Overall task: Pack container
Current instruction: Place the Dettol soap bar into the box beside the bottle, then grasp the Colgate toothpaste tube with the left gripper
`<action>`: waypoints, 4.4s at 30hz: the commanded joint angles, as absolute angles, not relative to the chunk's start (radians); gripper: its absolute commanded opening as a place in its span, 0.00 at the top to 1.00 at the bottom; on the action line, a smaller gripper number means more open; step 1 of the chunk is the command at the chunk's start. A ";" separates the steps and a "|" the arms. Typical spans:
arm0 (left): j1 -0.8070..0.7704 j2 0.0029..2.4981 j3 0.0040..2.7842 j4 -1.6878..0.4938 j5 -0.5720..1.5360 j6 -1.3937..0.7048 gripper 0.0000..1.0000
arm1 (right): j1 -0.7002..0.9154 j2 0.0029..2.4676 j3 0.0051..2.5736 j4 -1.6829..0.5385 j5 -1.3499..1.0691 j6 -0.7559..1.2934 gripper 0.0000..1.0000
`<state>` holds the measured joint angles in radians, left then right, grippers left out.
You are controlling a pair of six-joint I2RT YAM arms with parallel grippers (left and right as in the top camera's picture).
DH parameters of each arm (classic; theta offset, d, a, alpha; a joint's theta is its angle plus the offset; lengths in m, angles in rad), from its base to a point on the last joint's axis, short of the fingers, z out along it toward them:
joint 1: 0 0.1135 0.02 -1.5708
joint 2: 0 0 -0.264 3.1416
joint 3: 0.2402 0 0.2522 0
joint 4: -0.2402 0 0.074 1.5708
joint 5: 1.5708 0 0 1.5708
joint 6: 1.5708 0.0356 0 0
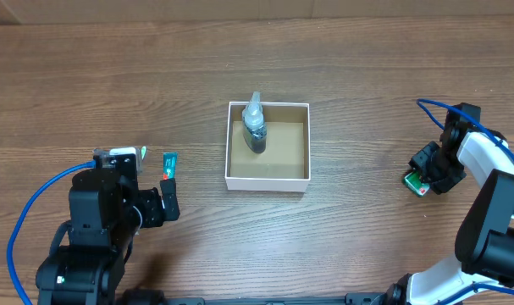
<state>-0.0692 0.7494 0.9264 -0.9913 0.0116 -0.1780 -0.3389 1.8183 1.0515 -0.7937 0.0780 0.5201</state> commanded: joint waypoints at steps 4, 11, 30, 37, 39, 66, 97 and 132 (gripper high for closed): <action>-0.061 0.752 0.952 -0.991 0.019 -0.188 0.00 | -0.309 1.835 1.126 -0.881 0.057 0.510 0.96; -0.061 0.752 0.952 -0.990 0.019 -0.188 0.00 | -0.167 1.723 1.353 -1.017 0.052 0.374 0.96; -0.061 0.752 0.952 -0.987 0.019 -0.188 0.00 | 0.486 1.618 1.477 -0.890 0.049 0.348 0.96; -0.061 0.752 0.952 -0.987 0.019 -0.188 0.00 | 0.487 1.771 1.477 -0.834 0.019 0.352 0.96; -0.061 0.752 0.952 -0.987 0.019 -0.188 0.00 | 0.487 1.801 1.477 -0.826 0.007 0.341 0.96; -0.061 0.752 0.952 -0.987 0.018 -0.187 0.00 | 0.487 1.742 1.525 -0.885 0.114 0.342 0.21; -0.061 1.524 1.034 -0.922 -0.070 -0.277 0.00 | 0.011 1.454 1.369 -1.178 0.129 0.393 0.02; -0.060 1.845 1.033 -0.793 0.068 -0.157 0.62 | 0.011 1.457 1.362 -1.178 0.129 0.385 0.01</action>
<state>-0.0635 1.8061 1.0348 -0.7860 0.0231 -0.1581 0.0132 1.4582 1.3678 -1.1786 0.1299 0.3912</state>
